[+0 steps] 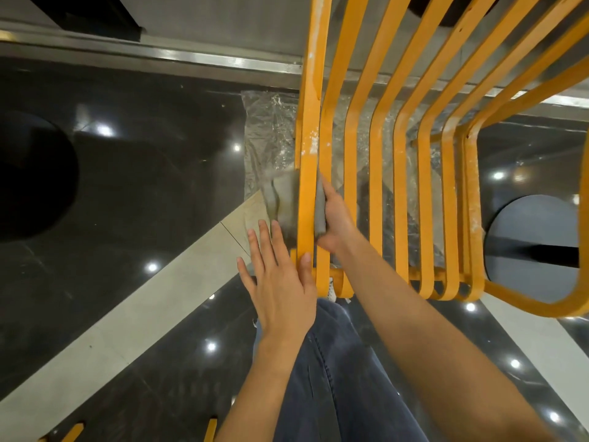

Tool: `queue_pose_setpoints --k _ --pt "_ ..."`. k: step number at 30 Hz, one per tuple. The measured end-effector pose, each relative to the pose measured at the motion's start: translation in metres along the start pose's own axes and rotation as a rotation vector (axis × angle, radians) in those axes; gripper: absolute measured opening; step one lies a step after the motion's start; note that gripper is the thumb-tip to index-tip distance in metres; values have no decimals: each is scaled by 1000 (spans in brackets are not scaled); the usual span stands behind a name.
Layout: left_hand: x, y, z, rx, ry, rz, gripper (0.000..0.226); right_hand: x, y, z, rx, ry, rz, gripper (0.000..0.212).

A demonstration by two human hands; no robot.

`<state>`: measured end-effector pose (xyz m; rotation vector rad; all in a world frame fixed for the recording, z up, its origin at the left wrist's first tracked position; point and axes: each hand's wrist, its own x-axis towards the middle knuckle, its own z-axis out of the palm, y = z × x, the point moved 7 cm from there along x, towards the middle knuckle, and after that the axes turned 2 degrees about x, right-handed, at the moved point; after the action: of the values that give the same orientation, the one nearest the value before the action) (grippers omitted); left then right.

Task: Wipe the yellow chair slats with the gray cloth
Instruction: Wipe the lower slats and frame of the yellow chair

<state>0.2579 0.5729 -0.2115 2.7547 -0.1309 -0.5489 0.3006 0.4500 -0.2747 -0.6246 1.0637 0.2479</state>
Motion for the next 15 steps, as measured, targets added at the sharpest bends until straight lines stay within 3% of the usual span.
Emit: queue_pose_setpoints --k 4,10,15 --pt "0 -5 1 -4 -5 -23 71 16 -38 16 135 -32 -78 57" --pt "-3 -6 3 -33 -27 -55 74 5 8 -6 182 -1 81 50" --pt "1 -4 0 -33 -42 -63 77 18 -51 21 218 -29 -37 53"
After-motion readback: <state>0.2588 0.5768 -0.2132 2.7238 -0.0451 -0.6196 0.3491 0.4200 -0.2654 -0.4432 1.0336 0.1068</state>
